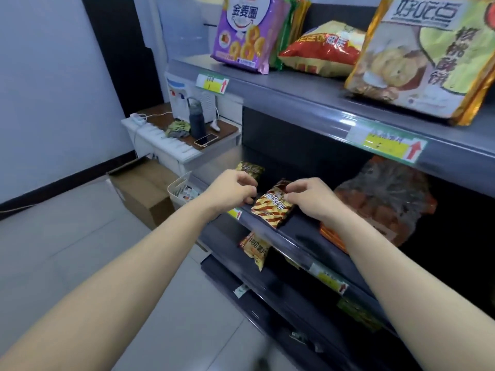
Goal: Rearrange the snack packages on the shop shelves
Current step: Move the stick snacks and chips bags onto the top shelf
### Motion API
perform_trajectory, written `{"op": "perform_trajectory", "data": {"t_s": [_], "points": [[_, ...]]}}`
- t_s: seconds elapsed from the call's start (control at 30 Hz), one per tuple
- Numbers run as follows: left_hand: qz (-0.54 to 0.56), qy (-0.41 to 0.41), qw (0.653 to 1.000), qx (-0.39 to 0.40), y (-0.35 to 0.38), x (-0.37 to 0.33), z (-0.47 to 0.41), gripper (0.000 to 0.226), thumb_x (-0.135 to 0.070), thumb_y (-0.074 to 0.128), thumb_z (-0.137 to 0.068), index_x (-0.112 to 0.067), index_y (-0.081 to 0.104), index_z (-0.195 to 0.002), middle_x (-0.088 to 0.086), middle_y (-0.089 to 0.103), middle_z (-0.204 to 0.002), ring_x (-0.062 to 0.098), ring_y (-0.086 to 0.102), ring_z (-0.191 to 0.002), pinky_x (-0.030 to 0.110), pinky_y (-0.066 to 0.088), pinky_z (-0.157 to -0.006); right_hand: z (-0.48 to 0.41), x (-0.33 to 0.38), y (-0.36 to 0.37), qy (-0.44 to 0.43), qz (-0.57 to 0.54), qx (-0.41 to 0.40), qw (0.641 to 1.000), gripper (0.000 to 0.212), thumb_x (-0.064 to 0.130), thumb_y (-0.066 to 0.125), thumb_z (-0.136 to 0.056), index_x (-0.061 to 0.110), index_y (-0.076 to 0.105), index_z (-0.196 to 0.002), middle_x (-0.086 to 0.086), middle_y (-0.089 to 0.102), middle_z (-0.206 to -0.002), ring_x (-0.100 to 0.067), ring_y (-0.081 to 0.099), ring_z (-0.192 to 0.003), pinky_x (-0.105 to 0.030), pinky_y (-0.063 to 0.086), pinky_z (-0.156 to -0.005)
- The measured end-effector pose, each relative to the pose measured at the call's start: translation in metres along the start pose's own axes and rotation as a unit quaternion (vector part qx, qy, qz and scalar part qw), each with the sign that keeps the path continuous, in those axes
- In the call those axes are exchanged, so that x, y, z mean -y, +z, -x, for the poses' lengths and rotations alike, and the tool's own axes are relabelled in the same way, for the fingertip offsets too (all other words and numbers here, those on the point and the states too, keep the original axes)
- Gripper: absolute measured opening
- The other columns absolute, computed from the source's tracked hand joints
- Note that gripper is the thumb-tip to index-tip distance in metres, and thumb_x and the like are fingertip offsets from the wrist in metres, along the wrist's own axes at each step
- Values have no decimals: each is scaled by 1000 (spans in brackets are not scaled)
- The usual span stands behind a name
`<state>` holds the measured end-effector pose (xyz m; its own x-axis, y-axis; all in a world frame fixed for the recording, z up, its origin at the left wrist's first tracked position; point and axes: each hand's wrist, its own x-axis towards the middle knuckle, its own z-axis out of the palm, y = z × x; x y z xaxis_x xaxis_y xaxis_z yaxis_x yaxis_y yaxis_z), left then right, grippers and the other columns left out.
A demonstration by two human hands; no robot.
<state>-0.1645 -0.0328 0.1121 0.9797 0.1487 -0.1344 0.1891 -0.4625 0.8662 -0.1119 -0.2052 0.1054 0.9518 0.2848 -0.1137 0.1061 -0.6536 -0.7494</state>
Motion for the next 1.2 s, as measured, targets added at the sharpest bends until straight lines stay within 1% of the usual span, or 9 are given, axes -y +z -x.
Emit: {"op": "perform_trajectory", "data": {"t_s": [0.1,0.2,0.4,0.6,0.7,0.8,0.9,1.0,1.2], "points": [[-28,-25,999,10,11,5,-40,26,-5,52,-91,-3,59,-116,16,66,-108,19,62,-85,34,54,-83,-31,-15,5,37,-18,5,999,30,14,65,-87,3,66,-115,-11,65,-119,-21,59,-111,-25,42,-89],[-56,-39,998,9,22,9,-80,23,-6,54,-91,0,61,-112,11,62,-93,17,57,-73,30,50,-71,-60,-29,10,79,-20,11,997,33,14,62,-89,-8,62,-114,-21,62,-123,-31,57,-115,-37,43,-98],[-138,-63,988,40,51,22,-140,10,-9,57,-90,-5,65,-95,10,57,-92,21,52,-86,28,42,-75,-108,-66,29,174,-35,86,980,32,13,62,-86,-1,60,-115,-18,62,-119,-27,60,-101,-37,53,-85],[-172,-129,971,108,71,34,-180,38,-17,54,-93,3,53,-126,11,56,-115,26,55,-107,36,47,-95,-131,-83,36,259,-107,117,953,37,15,56,-92,12,46,-127,-8,52,-122,-24,52,-117,-34,50,-91],[-88,-197,968,131,76,36,-186,23,-9,52,-94,5,54,-112,21,61,-106,33,63,-95,40,55,-83,-138,-84,38,261,-113,104,953,9,10,52,-91,10,55,-100,-6,57,-98,-20,57,-93,-30,47,-70],[-46,-257,944,199,78,37,-186,13,-4,48,-95,6,56,-96,25,65,-88,34,67,-77,38,60,-66,-149,-86,41,222,-63,69,971,21,10,49,-89,1,61,-104,-15,66,-104,-26,64,-89,-30,49,-69],[-191,-186,952,153,75,37,-199,20,-9,47,-94,6,59,-89,23,68,-89,34,70,-84,37,60,-70,-148,-77,40,194,-16,34,980,29,11,47,-92,2,58,-118,-12,62,-115,-29,60,-106,-32,48,-87],[-387,-18,914,120,74,33,-214,36,-11,42,-94,3,51,-126,21,56,-129,31,55,-118,29,44,-92,-148,-75,43,181,15,-22,983,24,6,45,-88,5,63,-105,-11,65,-106,-28,61,-97,-31,48,-78],[-467,110,820,312,95,45,-231,56,-17,40,-97,-32,24,-148,2,18,-158,27,14,-146,37,17,-118,-137,-80,44,270,6,22,962,12,-6,53,-80,3,59,-75,-12,60,-71,-26,65,-65,-32,51,-56]]}}
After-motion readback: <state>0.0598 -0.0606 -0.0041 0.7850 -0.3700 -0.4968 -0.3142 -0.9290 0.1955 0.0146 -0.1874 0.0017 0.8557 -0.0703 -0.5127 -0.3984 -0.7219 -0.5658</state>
